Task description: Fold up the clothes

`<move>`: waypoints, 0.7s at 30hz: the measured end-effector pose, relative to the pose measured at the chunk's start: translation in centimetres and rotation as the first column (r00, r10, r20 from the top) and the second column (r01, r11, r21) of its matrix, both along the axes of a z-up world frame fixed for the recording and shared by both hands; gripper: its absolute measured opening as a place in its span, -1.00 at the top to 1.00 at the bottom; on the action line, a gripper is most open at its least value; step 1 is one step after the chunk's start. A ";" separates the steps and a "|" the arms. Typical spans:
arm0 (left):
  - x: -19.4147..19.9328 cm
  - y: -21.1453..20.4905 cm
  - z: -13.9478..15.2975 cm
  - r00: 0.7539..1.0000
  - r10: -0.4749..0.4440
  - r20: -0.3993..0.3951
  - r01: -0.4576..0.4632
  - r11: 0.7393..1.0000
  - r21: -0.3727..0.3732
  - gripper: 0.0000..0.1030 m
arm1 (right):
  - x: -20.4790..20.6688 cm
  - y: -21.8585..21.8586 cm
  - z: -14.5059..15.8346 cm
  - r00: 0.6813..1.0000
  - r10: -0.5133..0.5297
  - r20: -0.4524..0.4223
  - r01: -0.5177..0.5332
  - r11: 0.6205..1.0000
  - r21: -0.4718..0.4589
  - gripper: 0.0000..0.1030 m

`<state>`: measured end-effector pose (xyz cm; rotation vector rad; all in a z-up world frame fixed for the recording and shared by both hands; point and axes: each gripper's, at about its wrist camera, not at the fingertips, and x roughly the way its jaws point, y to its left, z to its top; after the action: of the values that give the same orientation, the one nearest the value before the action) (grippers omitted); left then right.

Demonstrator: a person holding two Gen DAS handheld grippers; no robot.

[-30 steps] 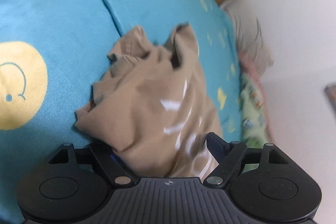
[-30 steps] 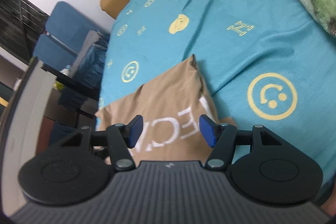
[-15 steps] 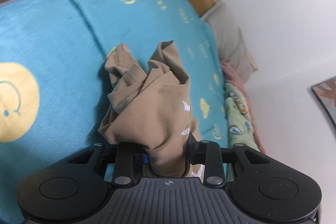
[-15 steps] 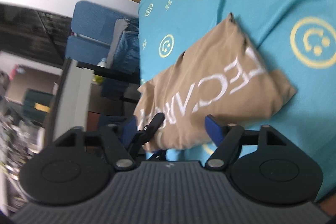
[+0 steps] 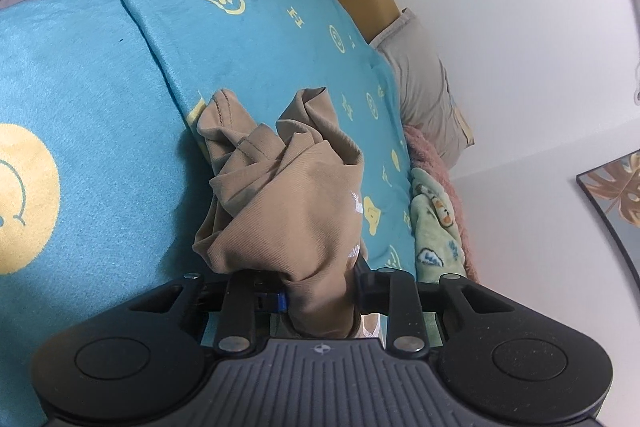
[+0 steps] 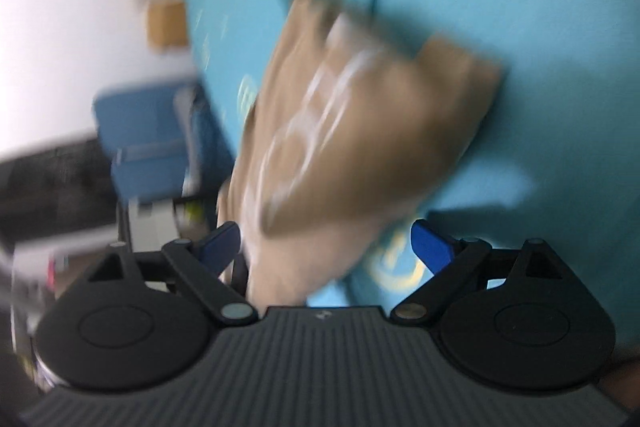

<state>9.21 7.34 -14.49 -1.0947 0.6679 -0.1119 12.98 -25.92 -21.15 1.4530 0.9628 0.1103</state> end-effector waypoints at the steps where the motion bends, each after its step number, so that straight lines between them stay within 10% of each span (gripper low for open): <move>1: 0.0 0.1 -0.2 1.000 0.002 -0.004 -0.002 1.000 -0.014 0.43 | 0.0 -0.5 0.1 1.000 -0.028 0.003 0.028 0.999 -0.030 -0.40; 9: 0.1 0.6 -0.2 0.999 -0.008 -0.041 0.004 0.996 -0.092 0.44 | 0.0 0.0 3.1 0.994 0.030 0.109 -0.011 0.984 -0.177 0.50; 14: -0.2 0.1 3.2 0.995 -0.087 -0.057 0.075 0.978 -0.193 0.45 | -2.2 -2.1 8.6 0.975 0.041 0.217 0.013 0.971 -0.239 0.56; 21: 5.3 -12.1 9.4 0.958 -0.283 -0.046 0.272 0.947 -0.170 0.44 | -5.6 -9.7 15.2 0.969 -0.031 0.246 0.094 0.964 -0.248 0.55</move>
<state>14.56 -4.77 -5.11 -1.1593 0.8868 -0.3772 7.33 -35.65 -5.93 1.1969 0.7032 0.1071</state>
